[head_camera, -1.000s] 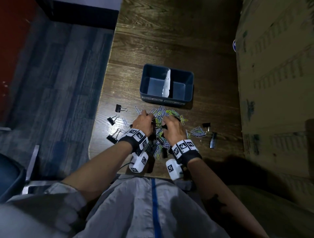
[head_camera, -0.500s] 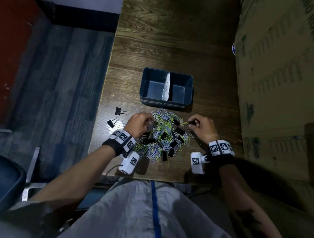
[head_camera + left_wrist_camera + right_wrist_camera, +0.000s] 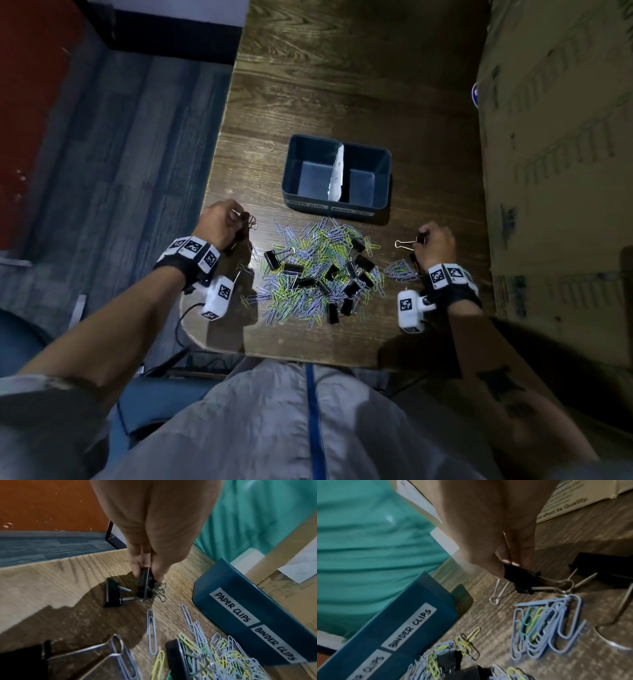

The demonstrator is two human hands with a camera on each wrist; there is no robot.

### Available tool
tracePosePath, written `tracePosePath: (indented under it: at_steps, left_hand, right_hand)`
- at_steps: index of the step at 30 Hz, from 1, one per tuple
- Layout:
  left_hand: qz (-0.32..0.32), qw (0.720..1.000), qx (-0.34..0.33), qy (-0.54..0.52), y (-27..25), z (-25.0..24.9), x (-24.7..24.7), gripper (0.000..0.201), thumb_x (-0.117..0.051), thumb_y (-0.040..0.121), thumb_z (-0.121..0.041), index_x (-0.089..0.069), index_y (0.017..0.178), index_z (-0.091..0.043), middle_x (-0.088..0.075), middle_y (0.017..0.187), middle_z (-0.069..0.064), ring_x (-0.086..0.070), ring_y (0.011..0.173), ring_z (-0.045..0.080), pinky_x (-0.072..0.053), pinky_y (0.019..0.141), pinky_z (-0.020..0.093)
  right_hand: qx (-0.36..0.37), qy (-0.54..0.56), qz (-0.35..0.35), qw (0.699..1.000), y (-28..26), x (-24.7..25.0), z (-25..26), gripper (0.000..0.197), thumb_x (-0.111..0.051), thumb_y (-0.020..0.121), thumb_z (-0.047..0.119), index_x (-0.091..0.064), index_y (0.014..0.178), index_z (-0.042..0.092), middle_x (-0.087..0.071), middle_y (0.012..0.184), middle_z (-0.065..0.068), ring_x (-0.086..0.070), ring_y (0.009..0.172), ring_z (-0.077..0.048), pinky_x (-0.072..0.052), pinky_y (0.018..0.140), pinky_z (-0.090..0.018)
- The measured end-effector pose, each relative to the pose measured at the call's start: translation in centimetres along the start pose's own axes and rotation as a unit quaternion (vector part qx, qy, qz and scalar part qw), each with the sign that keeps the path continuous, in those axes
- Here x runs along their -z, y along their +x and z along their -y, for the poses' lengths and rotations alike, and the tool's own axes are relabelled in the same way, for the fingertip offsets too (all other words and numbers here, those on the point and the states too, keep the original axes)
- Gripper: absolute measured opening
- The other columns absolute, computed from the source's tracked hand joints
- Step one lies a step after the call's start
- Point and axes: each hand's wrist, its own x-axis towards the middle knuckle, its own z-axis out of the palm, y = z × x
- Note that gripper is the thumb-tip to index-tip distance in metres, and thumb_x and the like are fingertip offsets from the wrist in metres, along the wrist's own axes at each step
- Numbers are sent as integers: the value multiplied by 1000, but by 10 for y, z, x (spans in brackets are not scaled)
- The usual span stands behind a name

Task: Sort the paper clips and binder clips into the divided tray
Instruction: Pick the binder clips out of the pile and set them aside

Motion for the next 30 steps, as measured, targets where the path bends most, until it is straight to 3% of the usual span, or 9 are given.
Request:
tracePosePath:
  at_steps: [5, 9, 12, 15, 18, 20, 23, 27, 30]
  left_hand:
    - [-45, 991, -88, 94, -33, -10, -1, 26, -64, 87, -10, -55, 111, -8, -50, 106, 16, -55, 85, 33, -51, 69, 43]
    - [91, 977, -100, 166, -63, -20, -23, 38, -64, 82, -6, -53, 119, -7, -50, 115, 17, -60, 88, 36, -54, 71, 46]
    - [151, 949, -92, 261, -65, -21, -39, 55, -69, 77, -5, -49, 127, -4, -51, 115, 16, -56, 98, 34, -51, 82, 43]
    - [169, 929, -106, 311, -62, -35, -45, 52, -70, 76, -3, -49, 124, -3, -54, 116, 15, -57, 99, 31, -48, 82, 37]
    - [169, 948, -90, 255, -59, -47, -50, 48, -66, 80, 1, -48, 124, -5, -54, 112, 14, -59, 95, 32, -44, 70, 34]
    - [145, 968, -85, 184, -58, -50, -58, 40, -64, 82, 2, -52, 119, -7, -55, 104, 12, -61, 86, 32, -49, 67, 35]
    - [126, 985, -85, 80, -61, -53, -67, 37, -63, 83, 8, -56, 116, -8, -59, 96, 9, -62, 80, 29, -53, 64, 35]
    - [97, 992, -74, 26, -65, -65, -67, 51, -62, 84, 0, -45, 132, -11, -54, 119, 15, -60, 86, 24, -58, 78, 38]
    - [159, 984, -62, 51, -66, -75, -70, 62, -64, 90, -21, -32, 143, -27, -39, 132, 12, -56, 103, 26, -52, 88, 38]
  right_hand:
    - [93, -82, -54, 991, -22, -5, 5, 33, -68, 87, 9, -61, 120, 13, -47, 126, -11, -48, 117, -29, -46, 95, -38]
    - [149, -45, 46, 987, -40, -24, 6, 24, -67, 90, 13, -62, 112, 22, -54, 117, -1, -60, 100, -22, -52, 84, -33]
    - [194, -50, 140, 970, -56, -40, 3, 43, -72, 87, 18, -56, 125, 28, -49, 129, 0, -57, 108, -19, -50, 95, -35]
    - [201, -49, 152, 966, -71, -55, 3, 60, -75, 84, 16, -48, 137, 27, -41, 135, 1, -51, 116, -18, -47, 101, -36]
    - [202, -41, 117, 972, -77, -67, 8, 58, -75, 83, 9, -51, 134, 22, -47, 132, -2, -52, 119, -23, -47, 102, -37]
    - [204, -34, 106, 973, -79, -70, 13, 55, -74, 83, 6, -53, 132, 20, -51, 129, -4, -53, 118, -24, -42, 100, -32]
    - [194, -28, 111, 974, -79, -72, 21, 53, -73, 83, 7, -54, 130, 22, -54, 128, -4, -54, 118, -25, -44, 98, -34]
    - [188, -43, 134, 972, -75, -67, 27, 56, -72, 84, 17, -51, 135, 24, -52, 132, -2, -53, 118, -24, -48, 96, -38]
    - [199, -62, 144, 967, -78, -69, 29, 61, -74, 84, 15, -50, 139, 23, -51, 132, -2, -51, 122, -25, -42, 101, -38]
